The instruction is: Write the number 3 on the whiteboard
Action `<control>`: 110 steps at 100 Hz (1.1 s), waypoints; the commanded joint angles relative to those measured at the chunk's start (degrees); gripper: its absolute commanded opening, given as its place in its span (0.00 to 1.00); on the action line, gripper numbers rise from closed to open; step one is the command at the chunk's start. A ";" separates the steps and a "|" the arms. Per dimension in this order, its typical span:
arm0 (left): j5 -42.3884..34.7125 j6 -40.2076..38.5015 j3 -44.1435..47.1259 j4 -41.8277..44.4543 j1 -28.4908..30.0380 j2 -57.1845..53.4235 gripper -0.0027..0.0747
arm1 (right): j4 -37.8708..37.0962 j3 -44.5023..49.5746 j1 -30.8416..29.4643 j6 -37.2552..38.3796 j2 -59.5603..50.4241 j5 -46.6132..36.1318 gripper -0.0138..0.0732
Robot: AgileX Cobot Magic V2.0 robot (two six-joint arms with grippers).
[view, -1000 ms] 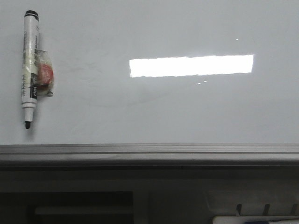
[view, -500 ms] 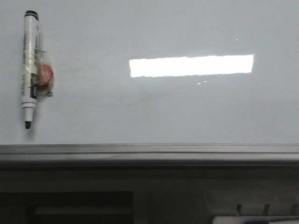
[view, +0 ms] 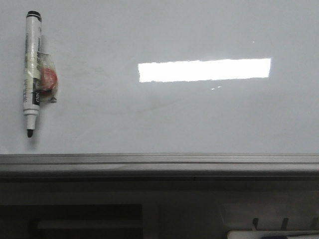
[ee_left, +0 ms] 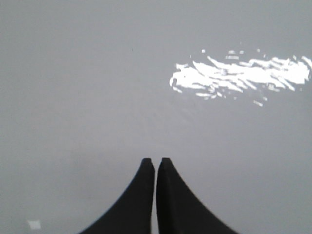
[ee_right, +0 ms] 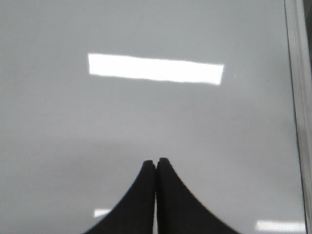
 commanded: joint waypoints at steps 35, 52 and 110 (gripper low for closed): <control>-7.84 -0.33 0.59 -0.81 0.16 -1.34 0.01 | -0.55 1.70 -0.31 -0.02 -0.80 -8.38 0.10; -6.35 -0.33 0.36 -6.13 0.16 -0.43 0.01 | 7.75 0.32 -0.31 -0.02 -0.33 -3.06 0.10; 7.90 -0.33 -17.96 -8.55 0.16 20.56 0.01 | 14.80 -17.25 -0.31 -0.02 25.74 15.98 0.10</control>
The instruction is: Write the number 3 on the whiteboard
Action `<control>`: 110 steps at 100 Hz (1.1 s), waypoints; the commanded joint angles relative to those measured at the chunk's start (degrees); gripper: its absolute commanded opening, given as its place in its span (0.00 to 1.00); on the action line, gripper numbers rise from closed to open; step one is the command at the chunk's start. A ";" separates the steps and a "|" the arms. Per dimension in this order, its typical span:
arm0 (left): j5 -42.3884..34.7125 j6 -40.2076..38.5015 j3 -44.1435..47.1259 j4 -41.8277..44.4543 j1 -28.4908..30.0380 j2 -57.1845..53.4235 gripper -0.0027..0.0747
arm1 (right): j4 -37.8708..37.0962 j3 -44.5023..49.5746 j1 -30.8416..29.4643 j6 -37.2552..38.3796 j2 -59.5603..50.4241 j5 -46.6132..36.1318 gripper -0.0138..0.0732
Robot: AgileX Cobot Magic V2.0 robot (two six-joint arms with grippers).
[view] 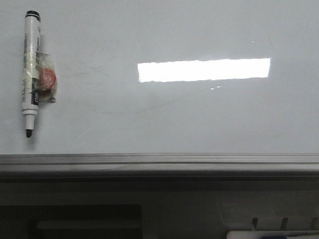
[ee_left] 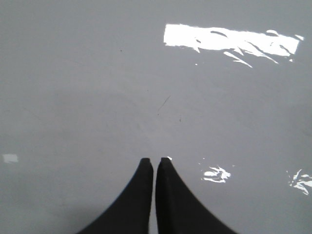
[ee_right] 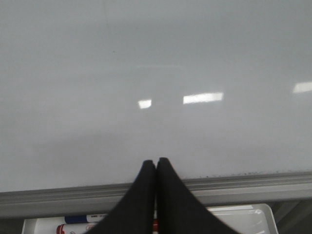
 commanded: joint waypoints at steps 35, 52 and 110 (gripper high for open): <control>-6.87 22.39 -4.09 -24.38 -15.82 11.03 0.52 | 2.94 -3.87 -0.31 -0.02 4.41 -2.59 0.10; -13.55 22.39 -4.09 -26.77 -24.58 14.62 0.63 | 3.07 -3.87 -0.31 -0.02 4.41 -1.65 0.10; -31.61 22.39 -4.09 -27.41 -46.13 35.09 0.63 | 3.20 -3.87 -0.31 -0.02 4.41 -1.65 0.10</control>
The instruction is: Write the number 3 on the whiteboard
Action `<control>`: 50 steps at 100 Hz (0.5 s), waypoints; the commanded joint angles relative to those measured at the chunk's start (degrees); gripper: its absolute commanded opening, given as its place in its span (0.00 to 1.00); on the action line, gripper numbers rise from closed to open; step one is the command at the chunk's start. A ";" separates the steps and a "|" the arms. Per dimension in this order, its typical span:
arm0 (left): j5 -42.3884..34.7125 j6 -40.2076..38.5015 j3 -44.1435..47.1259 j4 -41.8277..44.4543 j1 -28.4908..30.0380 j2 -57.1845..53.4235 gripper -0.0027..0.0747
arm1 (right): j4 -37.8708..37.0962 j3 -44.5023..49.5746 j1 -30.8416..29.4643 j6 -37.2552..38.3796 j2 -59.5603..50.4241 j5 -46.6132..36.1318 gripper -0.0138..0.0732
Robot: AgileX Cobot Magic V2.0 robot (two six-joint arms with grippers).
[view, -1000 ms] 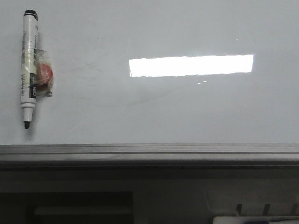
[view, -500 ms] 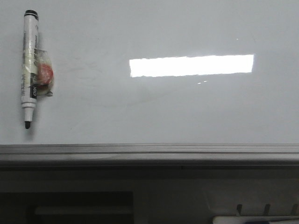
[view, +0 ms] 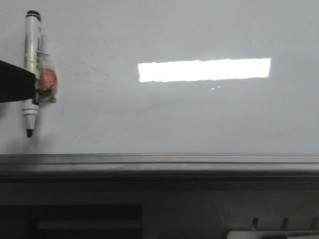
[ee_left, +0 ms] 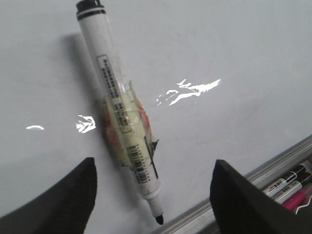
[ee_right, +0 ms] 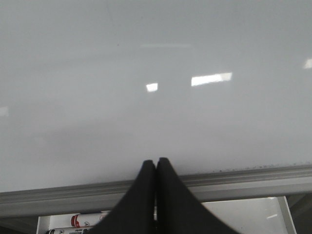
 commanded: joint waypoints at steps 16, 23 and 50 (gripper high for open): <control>-9.09 0.08 -2.02 -4.42 -2.27 6.16 0.63 | 0.42 -2.09 -0.31 -0.02 0.80 -3.26 0.10; -10.02 0.08 -2.02 -5.19 -2.27 7.26 0.63 | 0.42 -2.09 -0.31 -0.02 0.80 -3.26 0.10; -9.66 -2.61 -2.02 -5.33 -2.27 9.67 0.51 | 0.45 -2.09 -0.31 -0.02 0.80 -3.26 0.10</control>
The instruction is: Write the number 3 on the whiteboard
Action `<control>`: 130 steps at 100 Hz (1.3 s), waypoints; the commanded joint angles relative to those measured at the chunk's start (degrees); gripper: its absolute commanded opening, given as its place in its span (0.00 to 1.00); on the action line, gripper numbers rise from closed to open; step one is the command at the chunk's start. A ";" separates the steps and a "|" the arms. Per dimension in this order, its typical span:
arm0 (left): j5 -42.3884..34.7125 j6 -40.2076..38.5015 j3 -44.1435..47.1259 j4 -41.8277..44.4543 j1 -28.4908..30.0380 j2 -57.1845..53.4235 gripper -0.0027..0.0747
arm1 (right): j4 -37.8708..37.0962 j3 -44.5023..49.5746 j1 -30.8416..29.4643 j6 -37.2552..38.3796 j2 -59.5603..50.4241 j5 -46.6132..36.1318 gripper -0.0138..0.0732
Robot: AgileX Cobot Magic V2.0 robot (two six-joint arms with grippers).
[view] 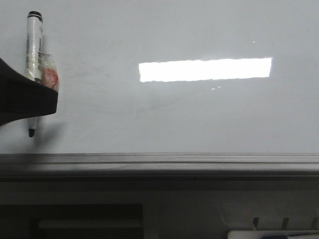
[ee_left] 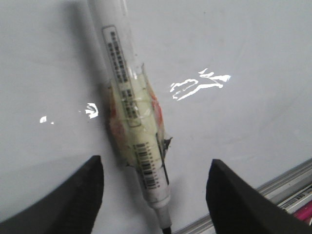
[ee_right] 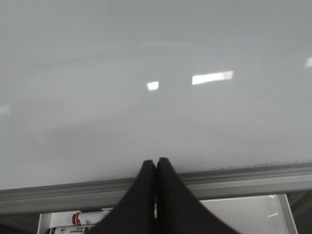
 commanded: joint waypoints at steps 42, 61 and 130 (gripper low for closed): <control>-1.35 -1.75 -1.35 3.17 -0.32 0.39 0.01 | 4.72 -2.09 15.29 -0.02 0.80 -3.81 0.11; 1.63 -1.75 -1.35 20.13 -0.32 -1.53 0.01 | 4.99 -4.69 31.46 -1.32 0.80 -3.72 0.29; -7.96 -1.75 -1.35 66.23 -0.32 -2.27 0.01 | -0.26 -24.37 57.25 -17.39 27.68 -9.76 0.60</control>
